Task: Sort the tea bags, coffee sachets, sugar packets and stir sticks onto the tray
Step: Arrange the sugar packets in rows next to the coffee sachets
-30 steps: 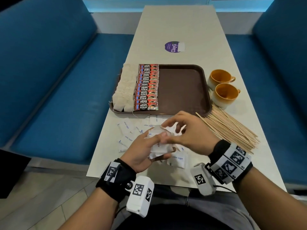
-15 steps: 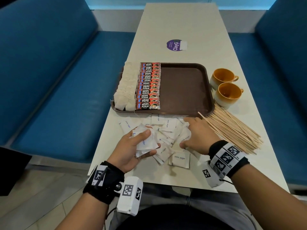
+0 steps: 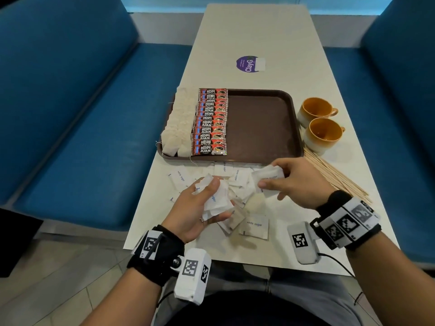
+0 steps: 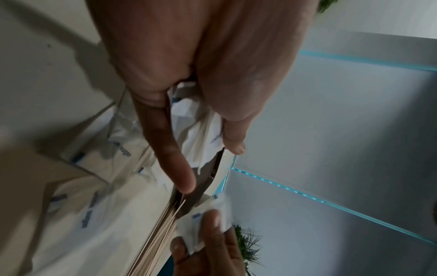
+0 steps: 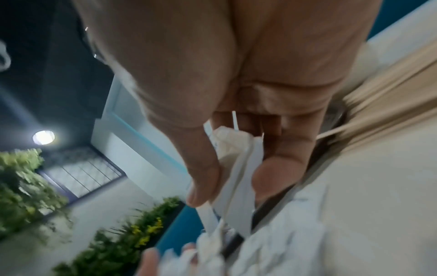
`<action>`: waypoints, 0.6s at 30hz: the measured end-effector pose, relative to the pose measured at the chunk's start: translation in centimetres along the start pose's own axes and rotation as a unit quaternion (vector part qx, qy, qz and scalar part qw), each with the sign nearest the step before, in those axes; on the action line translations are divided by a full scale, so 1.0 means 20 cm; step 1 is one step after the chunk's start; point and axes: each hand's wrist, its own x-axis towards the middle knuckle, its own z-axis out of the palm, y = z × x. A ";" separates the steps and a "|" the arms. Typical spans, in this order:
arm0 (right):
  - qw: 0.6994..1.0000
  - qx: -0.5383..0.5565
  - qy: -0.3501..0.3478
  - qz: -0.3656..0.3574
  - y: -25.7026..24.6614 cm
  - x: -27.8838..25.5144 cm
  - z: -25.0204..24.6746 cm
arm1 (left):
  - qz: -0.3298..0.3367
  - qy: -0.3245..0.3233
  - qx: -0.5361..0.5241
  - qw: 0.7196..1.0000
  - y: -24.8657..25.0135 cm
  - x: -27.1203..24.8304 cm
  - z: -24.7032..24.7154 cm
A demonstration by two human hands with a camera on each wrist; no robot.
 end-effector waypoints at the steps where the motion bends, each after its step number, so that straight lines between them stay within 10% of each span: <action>1: 0.999 0.039 -0.019 -0.021 -0.04 -0.02 0.00 | 0.005 -0.005 0.003 1.000 0.00 0.00 0.02; 18: 0.979 0.181 -0.063 -0.066 -0.17 -0.01 0.16 | 0.019 -0.094 -0.052 0.994 0.06 -0.01 0.11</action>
